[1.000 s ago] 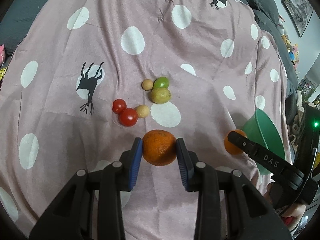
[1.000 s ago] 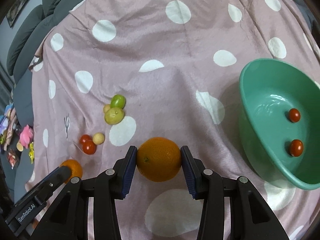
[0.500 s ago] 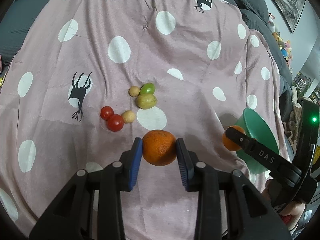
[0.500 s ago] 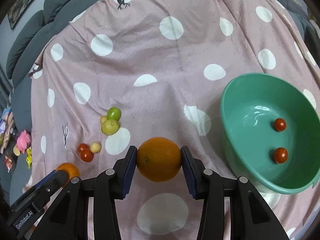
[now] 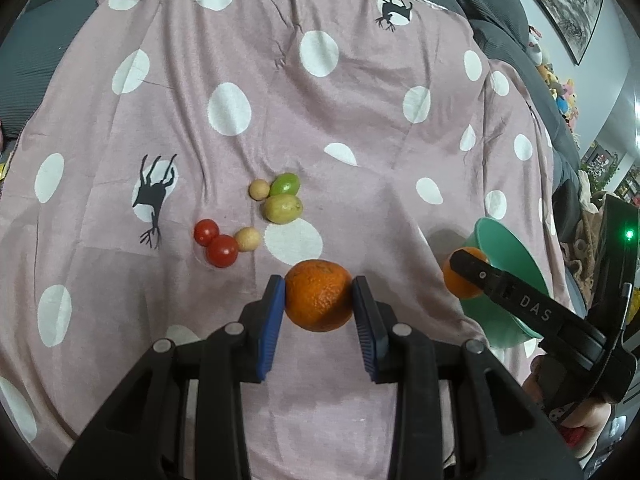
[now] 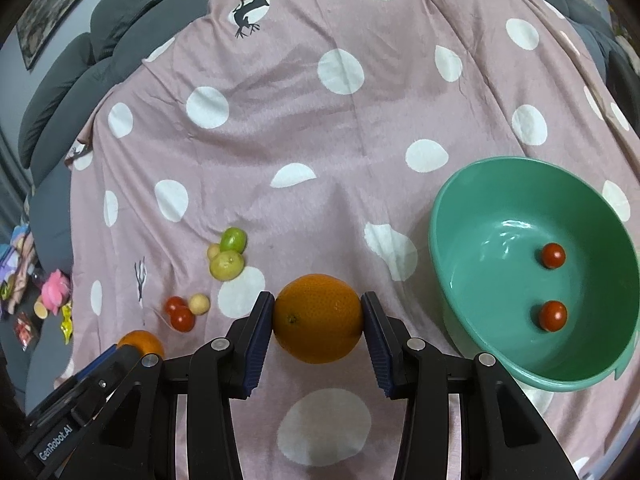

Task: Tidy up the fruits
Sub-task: 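Carry both held oranges over the green bowl with both grippers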

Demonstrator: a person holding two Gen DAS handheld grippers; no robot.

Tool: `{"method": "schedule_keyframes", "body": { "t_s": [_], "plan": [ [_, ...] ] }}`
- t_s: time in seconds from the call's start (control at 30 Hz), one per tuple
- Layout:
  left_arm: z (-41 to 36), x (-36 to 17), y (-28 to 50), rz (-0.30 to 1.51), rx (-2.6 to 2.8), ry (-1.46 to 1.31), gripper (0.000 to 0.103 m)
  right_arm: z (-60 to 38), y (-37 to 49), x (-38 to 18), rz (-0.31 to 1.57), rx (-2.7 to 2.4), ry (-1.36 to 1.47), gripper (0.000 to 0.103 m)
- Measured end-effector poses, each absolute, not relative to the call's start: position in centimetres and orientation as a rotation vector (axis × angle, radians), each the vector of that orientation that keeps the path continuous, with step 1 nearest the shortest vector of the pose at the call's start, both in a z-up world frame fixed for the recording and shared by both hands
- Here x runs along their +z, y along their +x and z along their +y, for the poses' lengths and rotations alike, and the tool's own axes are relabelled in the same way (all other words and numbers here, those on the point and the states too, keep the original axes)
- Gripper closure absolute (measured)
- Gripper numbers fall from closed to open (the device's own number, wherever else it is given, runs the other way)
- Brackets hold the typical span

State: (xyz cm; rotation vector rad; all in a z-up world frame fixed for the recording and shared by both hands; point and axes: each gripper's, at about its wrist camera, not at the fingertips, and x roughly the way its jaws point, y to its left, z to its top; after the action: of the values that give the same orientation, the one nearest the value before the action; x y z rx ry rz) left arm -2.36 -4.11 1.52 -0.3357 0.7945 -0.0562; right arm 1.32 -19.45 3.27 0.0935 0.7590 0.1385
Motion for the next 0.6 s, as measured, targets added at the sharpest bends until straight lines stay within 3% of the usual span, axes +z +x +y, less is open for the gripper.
{"method": "schedule_keyframes", "body": {
  "t_s": [0.6],
  "plan": [
    [-9.8,3.0,-0.7,0.781,-0.101,-0.308,0.069,-22.9,0.0,6.0,0.667,0.079,0.094,0.057]
  ]
}}
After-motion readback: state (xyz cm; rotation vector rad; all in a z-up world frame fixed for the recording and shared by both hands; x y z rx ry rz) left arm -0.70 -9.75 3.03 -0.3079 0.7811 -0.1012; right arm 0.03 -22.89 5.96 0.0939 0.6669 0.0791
